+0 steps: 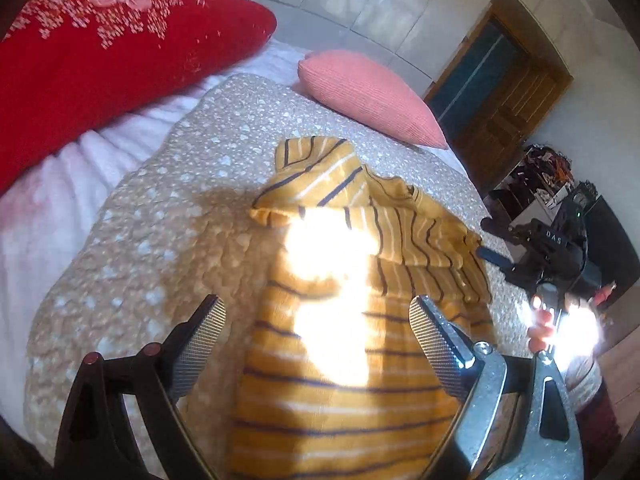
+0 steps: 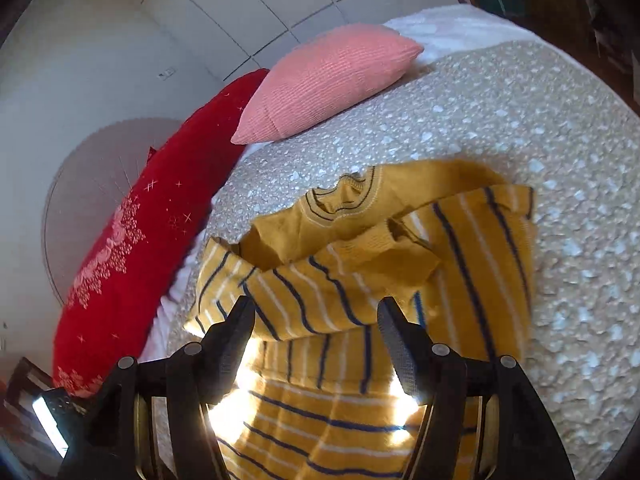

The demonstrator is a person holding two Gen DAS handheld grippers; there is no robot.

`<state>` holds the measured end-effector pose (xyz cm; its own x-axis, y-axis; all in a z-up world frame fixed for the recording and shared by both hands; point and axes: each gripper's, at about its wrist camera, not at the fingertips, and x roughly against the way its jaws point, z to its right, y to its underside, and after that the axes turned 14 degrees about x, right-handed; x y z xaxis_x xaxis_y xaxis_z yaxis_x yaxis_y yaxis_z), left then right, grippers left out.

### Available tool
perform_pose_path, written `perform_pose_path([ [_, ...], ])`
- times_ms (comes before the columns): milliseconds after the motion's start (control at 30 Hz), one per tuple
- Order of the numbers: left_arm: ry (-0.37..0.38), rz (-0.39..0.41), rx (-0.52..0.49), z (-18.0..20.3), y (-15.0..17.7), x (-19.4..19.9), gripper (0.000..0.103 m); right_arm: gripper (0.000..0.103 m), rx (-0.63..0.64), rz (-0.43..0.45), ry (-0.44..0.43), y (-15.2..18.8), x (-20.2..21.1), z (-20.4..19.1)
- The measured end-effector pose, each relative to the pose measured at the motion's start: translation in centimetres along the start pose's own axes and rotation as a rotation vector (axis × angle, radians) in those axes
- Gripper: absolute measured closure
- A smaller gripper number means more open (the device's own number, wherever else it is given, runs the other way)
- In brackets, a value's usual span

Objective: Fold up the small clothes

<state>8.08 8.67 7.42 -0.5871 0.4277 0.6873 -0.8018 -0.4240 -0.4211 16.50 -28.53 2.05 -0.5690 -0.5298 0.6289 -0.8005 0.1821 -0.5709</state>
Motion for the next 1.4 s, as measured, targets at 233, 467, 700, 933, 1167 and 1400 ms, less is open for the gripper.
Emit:
perform_pose_path([
  [233,0.106,-0.182,0.253,-2.2,-7.1,-9.9,0.010,0.035,-0.362,-0.069,-0.019,-1.3,-6.7,1.8],
  [467,0.020,-0.261,0.320,-3.6,-8.4,-14.1,0.037,0.050,-0.441,-0.167,0.131,-2.3,-9.6,2.2],
  [700,0.086,-0.240,0.258,-1.7,-8.8,-11.1,0.087,0.099,-0.169,-0.132,0.256,-4.9,-8.3,-0.4],
  [933,0.156,-0.054,0.138,2.0,-8.7,-4.1,0.092,0.099,0.032,0.182,0.122,-8.4,0.8,-4.8],
  [1167,0.031,-0.130,0.080,0.5,-3.4,-5.4,0.092,0.099,-0.145,0.049,0.204,1.9,1.1,4.3],
  [1400,-0.032,-0.064,0.082,-2.6,1.4,-1.6,0.068,0.094,-0.076,0.060,0.238,8.3,3.9,4.1],
])
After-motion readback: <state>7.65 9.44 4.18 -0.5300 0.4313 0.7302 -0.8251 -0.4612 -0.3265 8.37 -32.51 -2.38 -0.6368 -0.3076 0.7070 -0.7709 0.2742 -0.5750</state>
